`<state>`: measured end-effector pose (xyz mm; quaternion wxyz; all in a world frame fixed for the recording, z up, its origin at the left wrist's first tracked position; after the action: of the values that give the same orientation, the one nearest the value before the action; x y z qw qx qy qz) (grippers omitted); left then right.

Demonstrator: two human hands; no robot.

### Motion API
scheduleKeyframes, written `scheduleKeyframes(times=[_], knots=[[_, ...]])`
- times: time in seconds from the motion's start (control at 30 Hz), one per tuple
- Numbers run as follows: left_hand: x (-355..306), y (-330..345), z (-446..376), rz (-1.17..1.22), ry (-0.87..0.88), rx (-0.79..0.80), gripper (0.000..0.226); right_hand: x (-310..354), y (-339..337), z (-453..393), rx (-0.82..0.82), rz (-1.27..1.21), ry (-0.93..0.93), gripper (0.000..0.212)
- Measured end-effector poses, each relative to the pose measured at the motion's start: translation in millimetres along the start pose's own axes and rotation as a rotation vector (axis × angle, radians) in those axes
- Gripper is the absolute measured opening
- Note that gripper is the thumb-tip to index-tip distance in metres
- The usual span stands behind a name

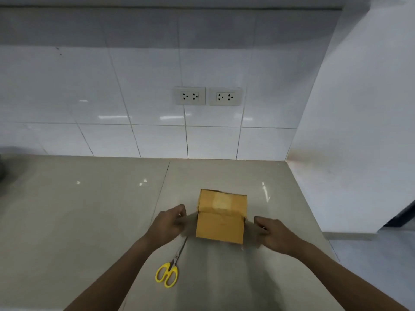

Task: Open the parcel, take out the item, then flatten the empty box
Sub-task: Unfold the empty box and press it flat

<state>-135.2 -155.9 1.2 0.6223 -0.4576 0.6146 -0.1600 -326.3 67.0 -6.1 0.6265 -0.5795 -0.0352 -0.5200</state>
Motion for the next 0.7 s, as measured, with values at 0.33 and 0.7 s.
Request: scheduleKeyframes(times=[0.33, 0.7], knots=[[-23.6, -7.9, -10.3, 0.545, -0.182, 0.194, 0.038, 39.9, 66.3, 49.3, 0.058, 0.301, -0.195, 0.013], [-50.9, 28.2, -65.7, -0.317, 0.003, 0.288, 0.058, 106.8, 5.1, 47.3, 0.194, 0.269, -0.101, 0.035]])
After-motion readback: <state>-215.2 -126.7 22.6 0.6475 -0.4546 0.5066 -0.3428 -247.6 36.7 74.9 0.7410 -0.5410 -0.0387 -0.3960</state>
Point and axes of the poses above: each hand's wrist, its own z-axis away from the middle knuckle, its own y-axis out of the palm, x = y × z, the point moved 9 cm from there along -z, towards the middle knuckle, and after that the axes turned 13 degrees about y, right-handed, at the moved point
